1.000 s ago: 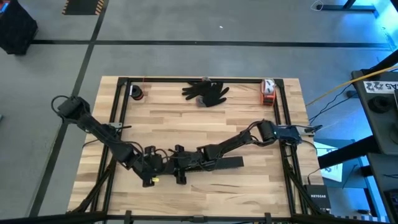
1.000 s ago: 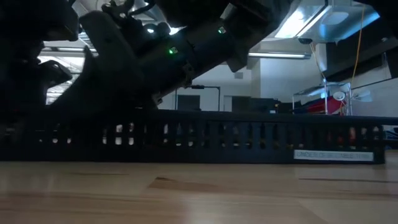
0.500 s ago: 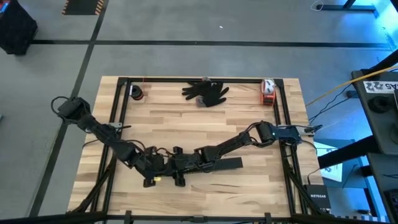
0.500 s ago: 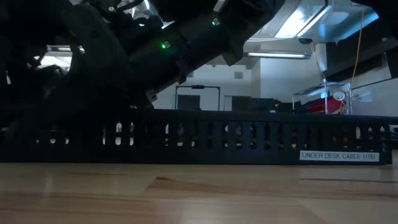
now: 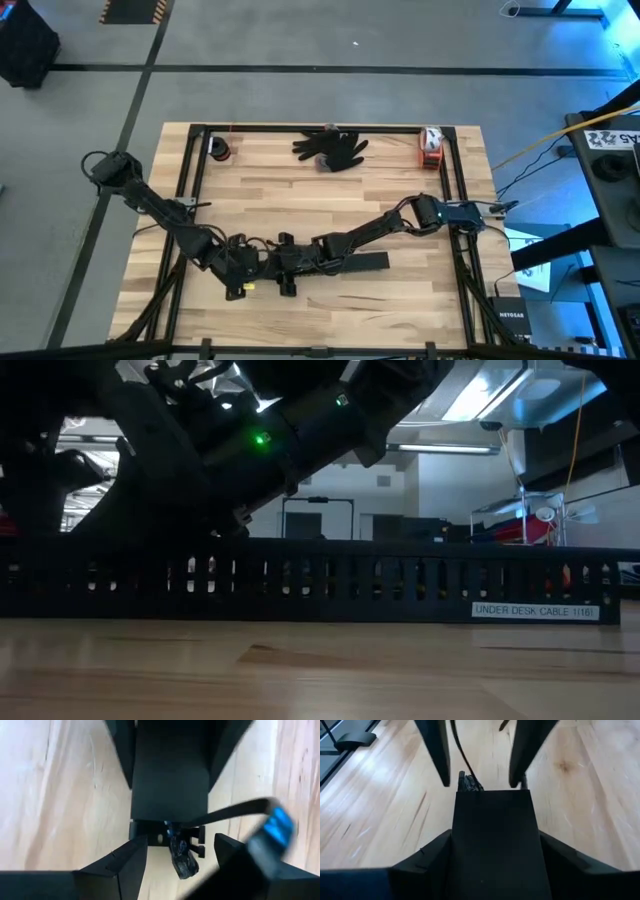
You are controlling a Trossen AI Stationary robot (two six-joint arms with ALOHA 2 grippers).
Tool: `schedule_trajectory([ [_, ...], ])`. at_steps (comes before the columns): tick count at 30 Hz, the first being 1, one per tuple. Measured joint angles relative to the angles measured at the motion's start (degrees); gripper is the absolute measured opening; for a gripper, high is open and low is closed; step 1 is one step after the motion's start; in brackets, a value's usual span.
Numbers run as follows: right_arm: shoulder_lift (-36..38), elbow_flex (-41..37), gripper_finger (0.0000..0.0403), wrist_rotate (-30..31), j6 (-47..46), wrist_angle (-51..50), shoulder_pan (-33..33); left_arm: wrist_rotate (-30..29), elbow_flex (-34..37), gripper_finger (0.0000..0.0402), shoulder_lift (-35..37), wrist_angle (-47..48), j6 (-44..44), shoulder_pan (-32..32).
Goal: Ziptie cables
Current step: Close the black cable duct
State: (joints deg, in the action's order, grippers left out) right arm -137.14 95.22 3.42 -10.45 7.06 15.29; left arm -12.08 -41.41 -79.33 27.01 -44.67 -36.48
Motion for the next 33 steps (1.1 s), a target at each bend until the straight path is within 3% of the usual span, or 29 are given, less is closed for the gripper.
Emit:
schedule_trajectory([
  [8,0.0,-0.1,0.0230,0.0,0.0,0.0,0.0,7.3,0.5,0.0263,0.9,1.8,0.5,2.1],
  [12,0.0,-0.1,0.0230,0.0,-0.1,0.0,0.0,5.5,0.5,0.0265,3.5,4.7,-1.0,1.6],
  [19,0.0,-0.1,0.0230,-0.1,-0.3,0.0,0.0,-5.6,0.5,0.0255,5.7,6.3,2.1,0.2],
  [26,0.0,-0.1,0.0230,-0.1,-0.3,0.1,0.0,-1.4,1.8,0.0255,4.3,-0.7,7.2,0.6],
  [33,0.0,-0.1,0.0230,0.0,-0.3,0.1,0.1,-0.1,4.2,0.0255,4.3,-2.6,3.2,0.5],
])
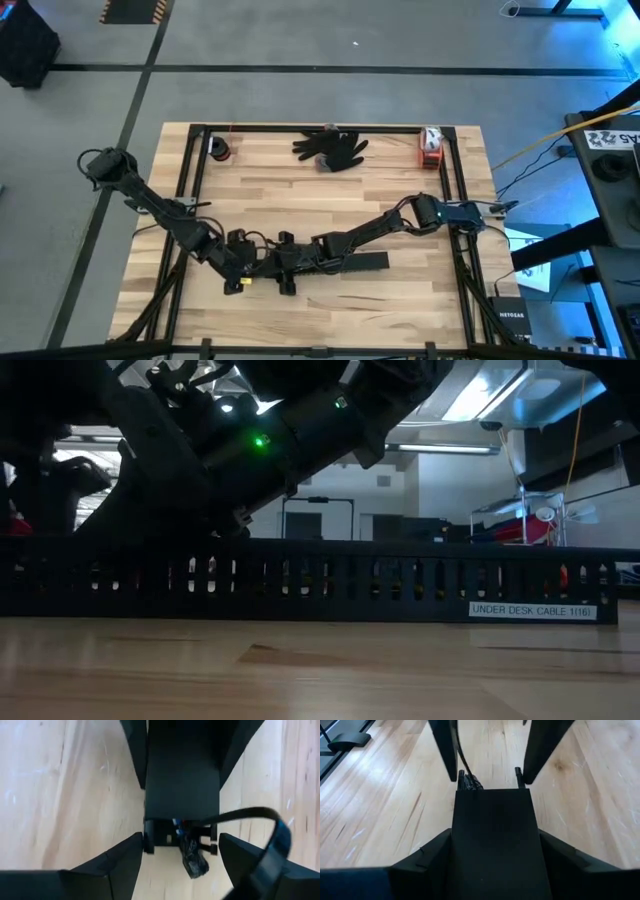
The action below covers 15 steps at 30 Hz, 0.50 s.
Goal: Ziptie cables
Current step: Close the black cable duct
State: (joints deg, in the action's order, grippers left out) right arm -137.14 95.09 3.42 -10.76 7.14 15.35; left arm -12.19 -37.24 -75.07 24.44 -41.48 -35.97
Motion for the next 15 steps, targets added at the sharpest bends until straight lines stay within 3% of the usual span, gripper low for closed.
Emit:
schedule_trajectory([
  [15,0.0,0.0,0.0230,0.0,0.2,0.0,0.1,-0.4,0.3,0.0246,-2.6,-4.7,3.4,-0.8],
])
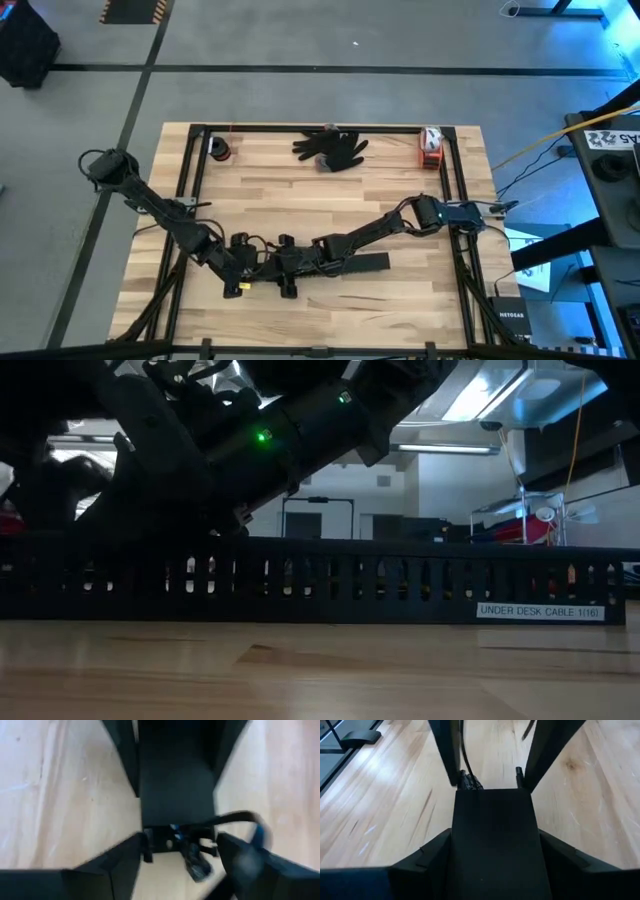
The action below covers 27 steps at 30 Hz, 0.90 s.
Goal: Ziptie cables
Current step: Close the black cable duct
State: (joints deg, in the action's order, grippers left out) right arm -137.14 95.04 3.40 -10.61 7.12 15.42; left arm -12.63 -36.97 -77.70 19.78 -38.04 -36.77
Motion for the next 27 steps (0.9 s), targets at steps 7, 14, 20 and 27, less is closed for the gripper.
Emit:
schedule_trajectory([
  [7,0.0,0.0,0.0230,-0.1,-0.8,0.0,0.0,1.0,0.0,0.0238,-3.2,-2.7,-0.6,0.0],
  [14,-0.1,-0.1,0.0230,-1.4,-1.0,1.9,0.0,0.8,0.0,0.0237,-3.2,-2.7,-0.5,0.1],
  [20,-0.3,-0.3,0.0230,-0.6,-0.9,5.0,-0.1,1.1,0.2,0.0237,-3.3,-4.8,1.0,1.5],
  [27,-0.2,-0.2,0.0230,-0.8,-1.1,3.7,-0.3,1.1,0.2,0.0243,-3.4,-5.2,1.4,2.8],
])
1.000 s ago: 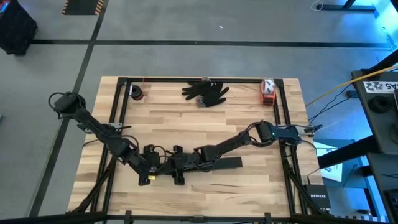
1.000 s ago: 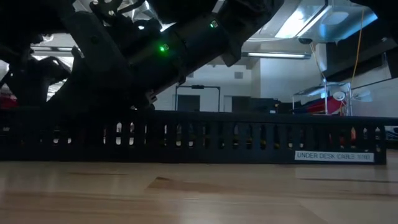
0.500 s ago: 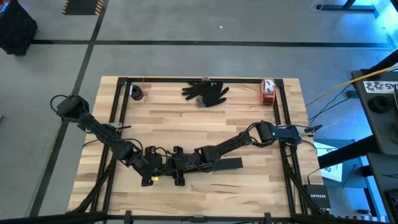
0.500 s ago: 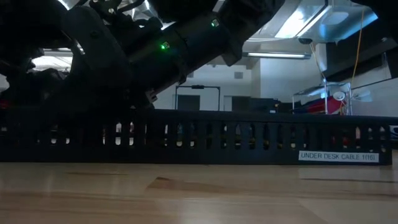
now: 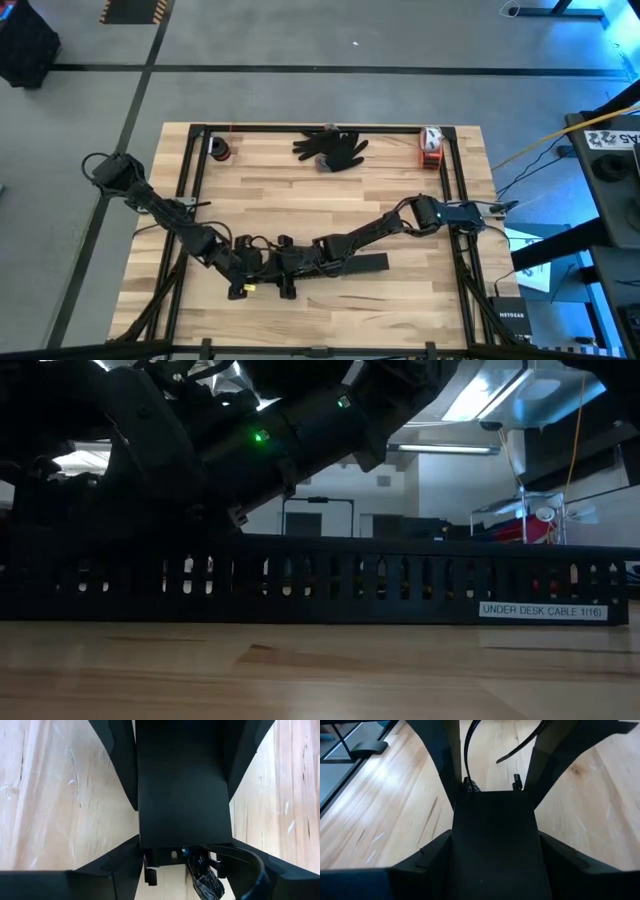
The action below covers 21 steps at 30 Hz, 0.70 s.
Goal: Ziptie cables
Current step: Close the black cable duct
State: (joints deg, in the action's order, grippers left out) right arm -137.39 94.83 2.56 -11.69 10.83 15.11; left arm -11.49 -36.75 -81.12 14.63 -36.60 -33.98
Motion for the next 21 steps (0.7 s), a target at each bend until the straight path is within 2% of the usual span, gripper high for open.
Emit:
schedule_trajectory([
  [8,0.1,0.2,0.0230,0.9,1.1,-0.8,-0.3,-0.5,-0.1,0.0281,-1.0,-1.8,0.5,1.9],
  [12,0.1,0.3,0.0230,0.8,1.1,-1.8,-0.2,2.6,-2.5,0.0285,0.8,3.4,0.6,1.7],
  [21,0.3,0.4,0.0230,0.2,0.8,-2.9,-0.2,1.7,-4.6,0.0282,5.6,15.1,-4.1,-3.1],
])
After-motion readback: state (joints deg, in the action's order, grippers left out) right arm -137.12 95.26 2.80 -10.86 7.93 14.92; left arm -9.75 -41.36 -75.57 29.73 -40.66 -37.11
